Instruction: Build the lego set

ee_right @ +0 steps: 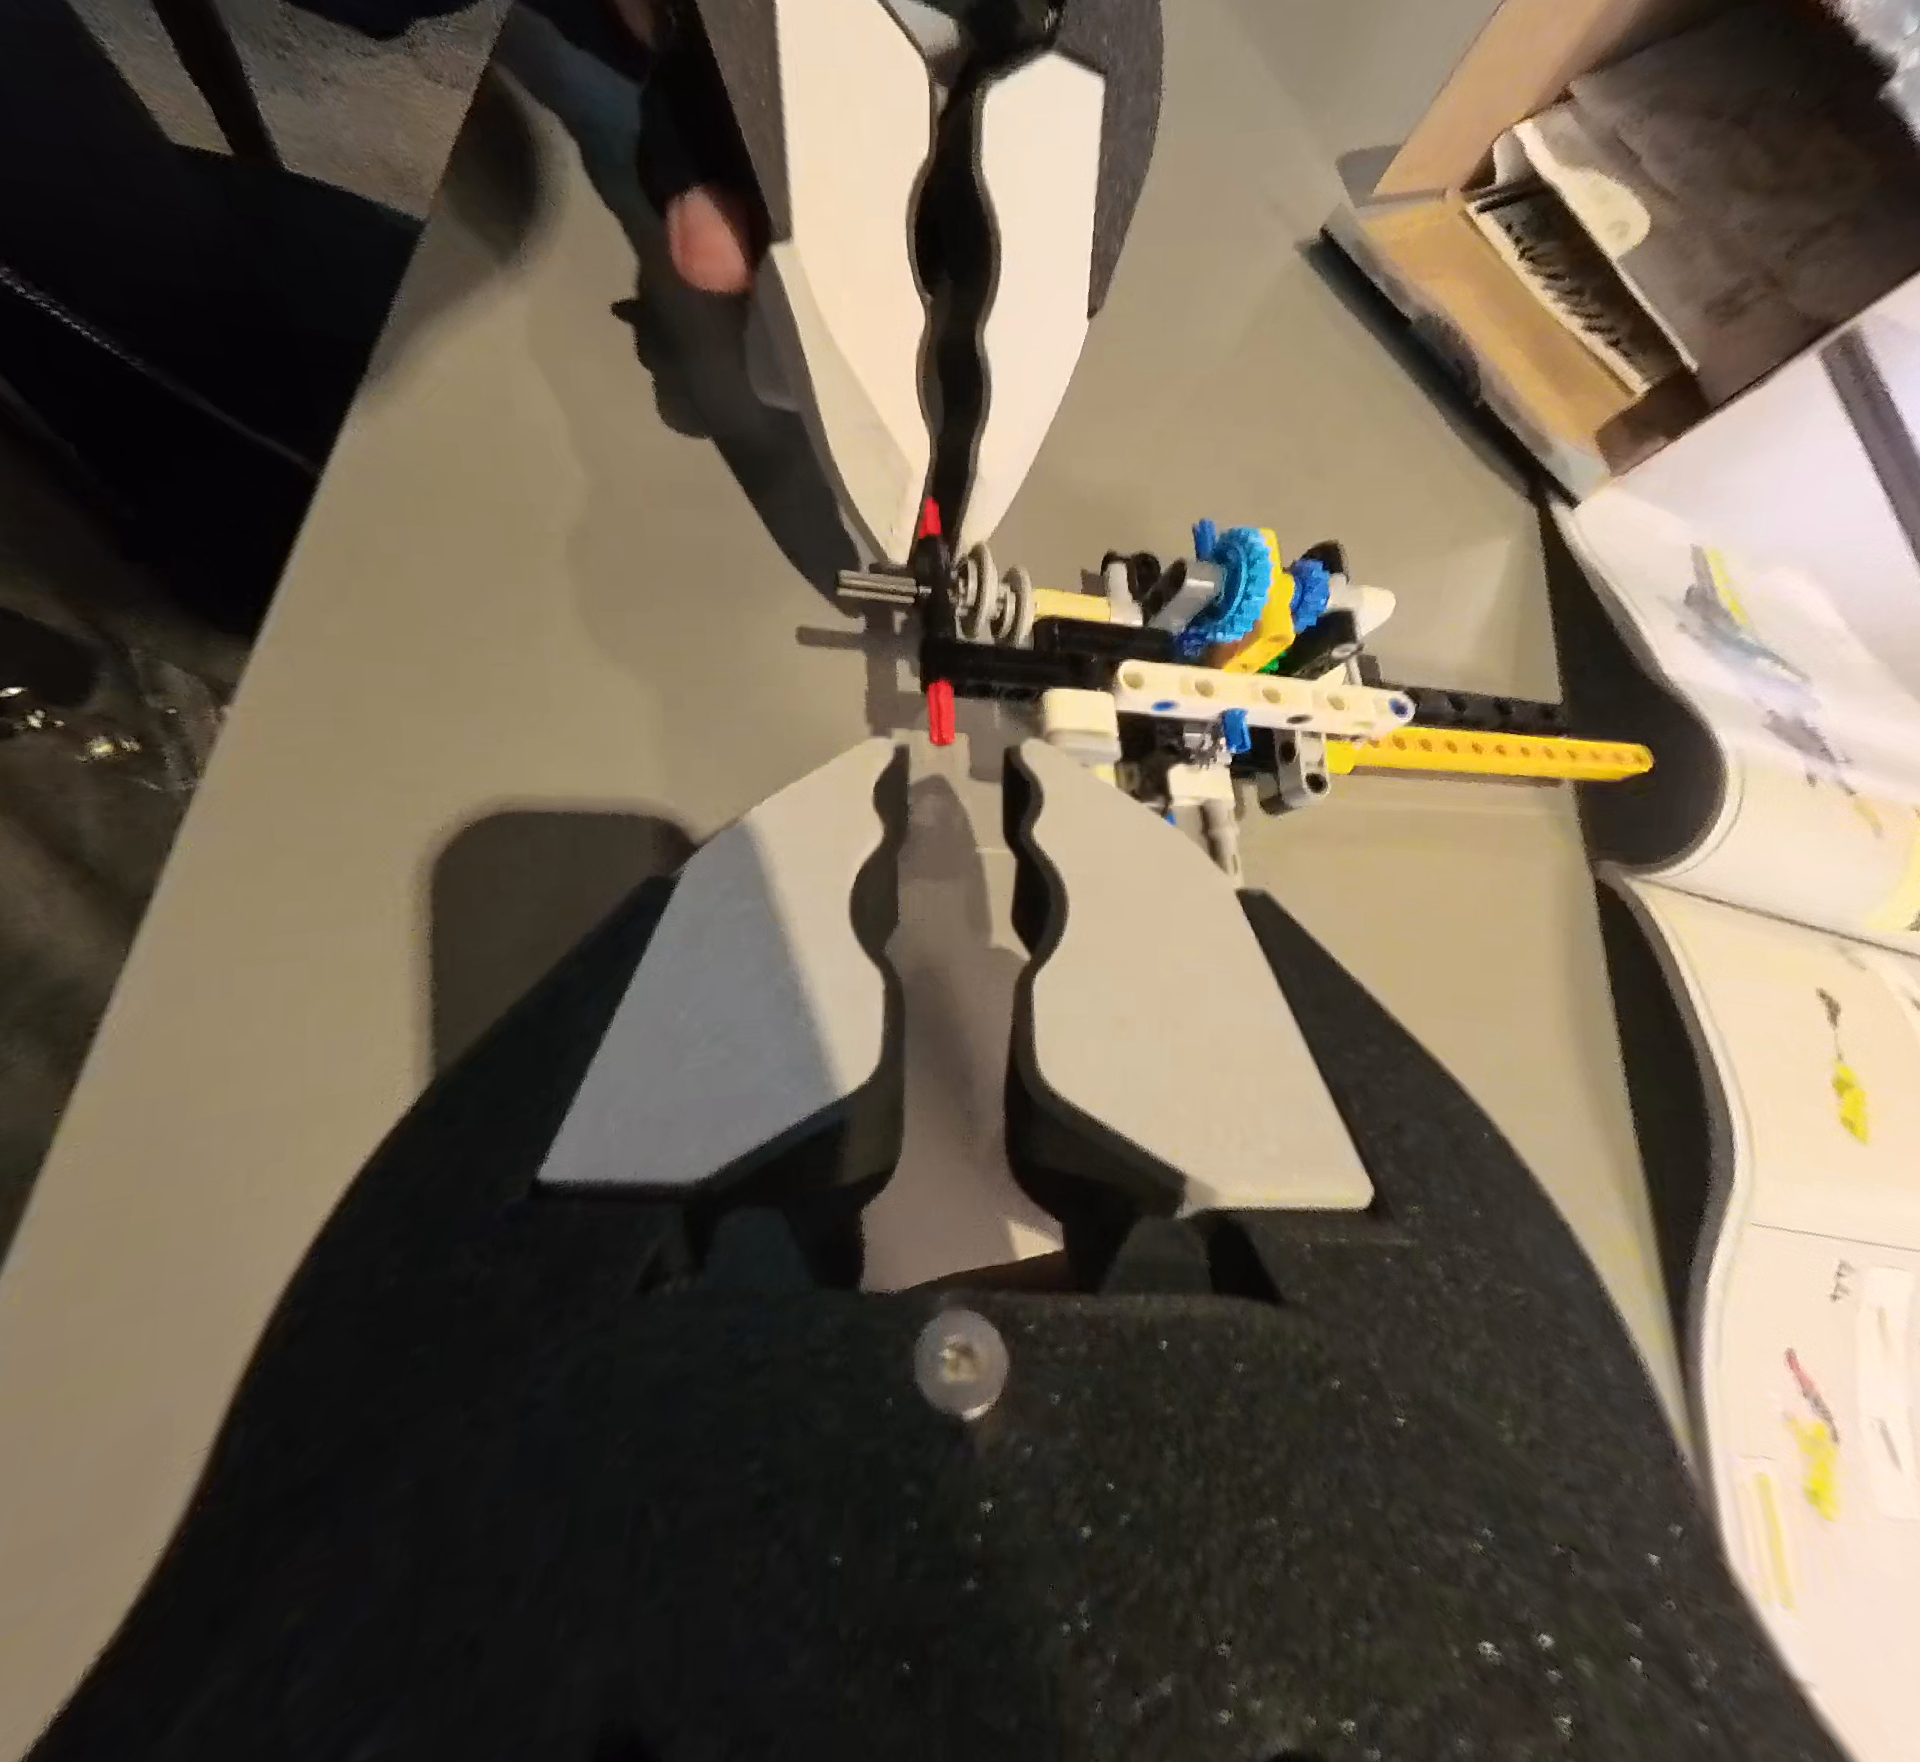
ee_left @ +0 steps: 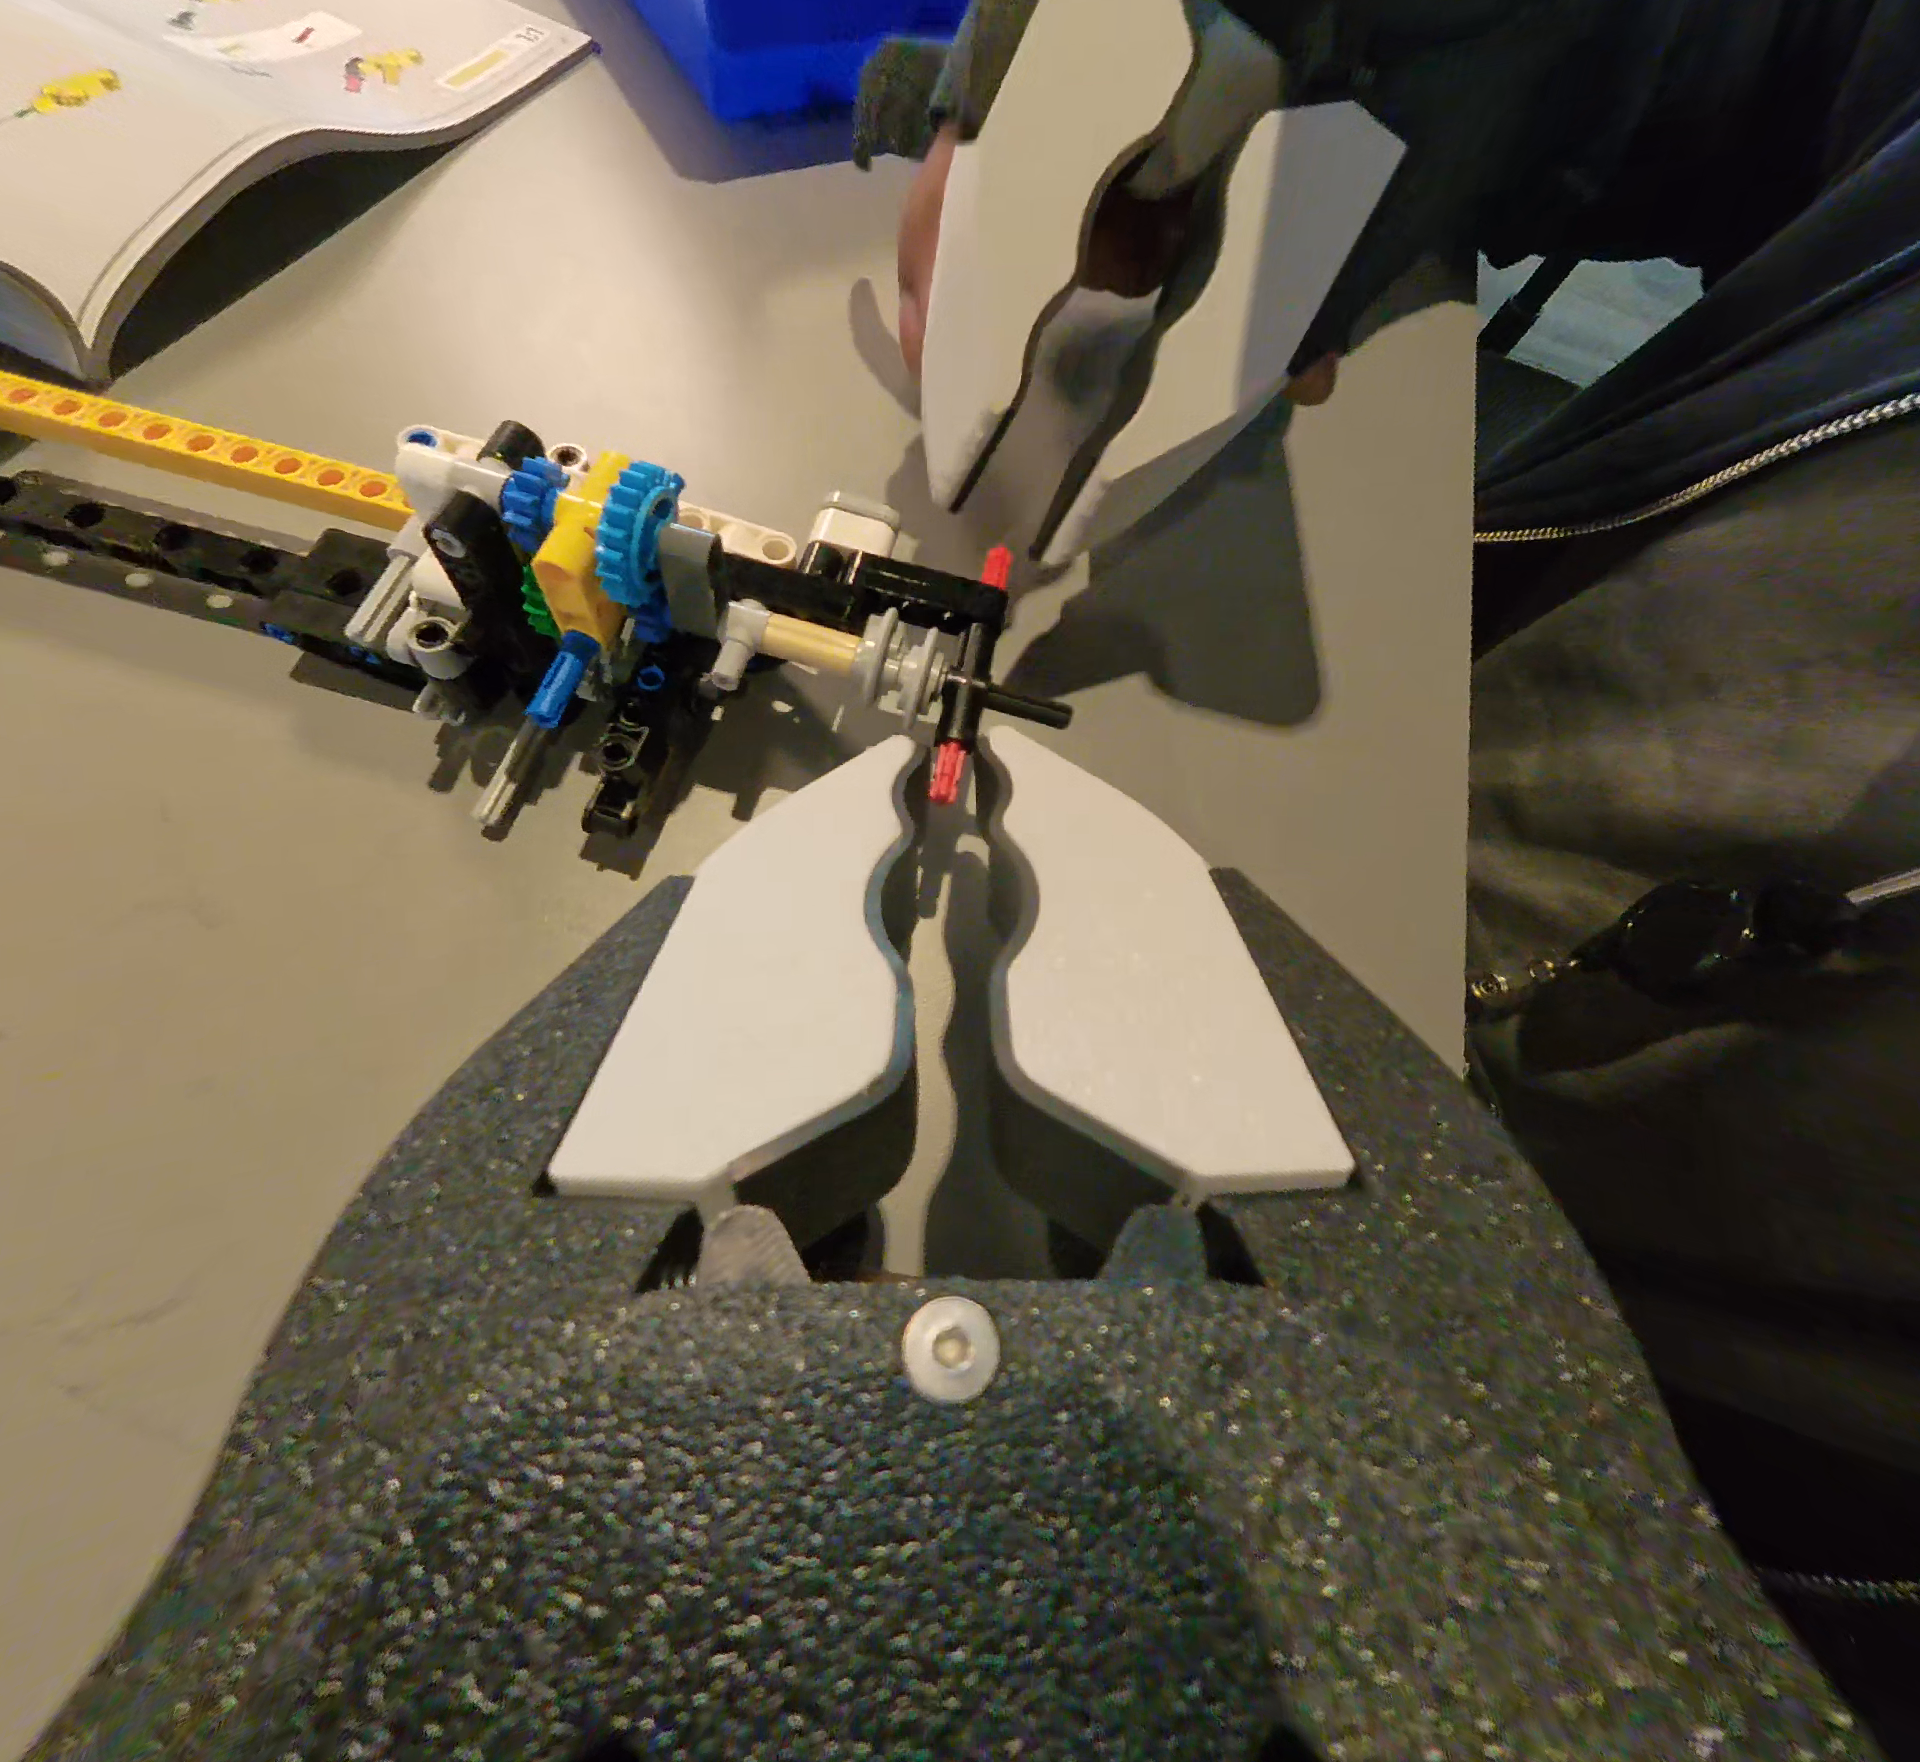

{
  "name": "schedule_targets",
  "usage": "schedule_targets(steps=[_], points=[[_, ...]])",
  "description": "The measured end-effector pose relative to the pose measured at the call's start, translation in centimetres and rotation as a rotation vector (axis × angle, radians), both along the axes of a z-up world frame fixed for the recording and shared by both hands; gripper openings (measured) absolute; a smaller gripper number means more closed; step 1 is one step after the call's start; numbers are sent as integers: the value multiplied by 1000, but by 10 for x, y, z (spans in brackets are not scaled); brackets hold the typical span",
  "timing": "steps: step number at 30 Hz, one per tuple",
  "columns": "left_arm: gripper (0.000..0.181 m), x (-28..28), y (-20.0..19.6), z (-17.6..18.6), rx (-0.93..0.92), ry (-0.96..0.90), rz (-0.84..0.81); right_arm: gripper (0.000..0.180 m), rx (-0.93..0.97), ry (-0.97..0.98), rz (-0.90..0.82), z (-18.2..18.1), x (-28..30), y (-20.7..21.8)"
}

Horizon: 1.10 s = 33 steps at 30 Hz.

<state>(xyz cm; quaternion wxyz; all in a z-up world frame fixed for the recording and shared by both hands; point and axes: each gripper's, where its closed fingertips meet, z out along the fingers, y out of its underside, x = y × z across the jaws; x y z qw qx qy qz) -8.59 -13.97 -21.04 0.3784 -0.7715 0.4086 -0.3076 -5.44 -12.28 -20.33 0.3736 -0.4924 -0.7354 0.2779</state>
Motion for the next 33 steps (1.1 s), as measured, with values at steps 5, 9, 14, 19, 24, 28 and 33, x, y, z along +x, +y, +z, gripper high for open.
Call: schedule_targets(steps=[5,9,14,19,24,28,33], points=[[7,1,-1,0,0,2,-10,10,-44,-1,24,-4,-3,-1],[7,1,-1,0,7,5,-11,5,-62,-3,44,-6,-5,-2],[6,2,-1,0,13,8,-19,4,-65,4,56,-6,-5,-2],[5,4,-2,0,33,17,-50,4,-48,1,81,-6,-4,-2],[5,6,-5,0,43,22,-91,4,-42,4,134,-6,-2,-3],[5,6,-7,0,52,28,-123,4,-60,10,179,-6,-3,-3],[5,5,-5,0,45,24,-114,4,-58,15,208,-6,-5,-2]])
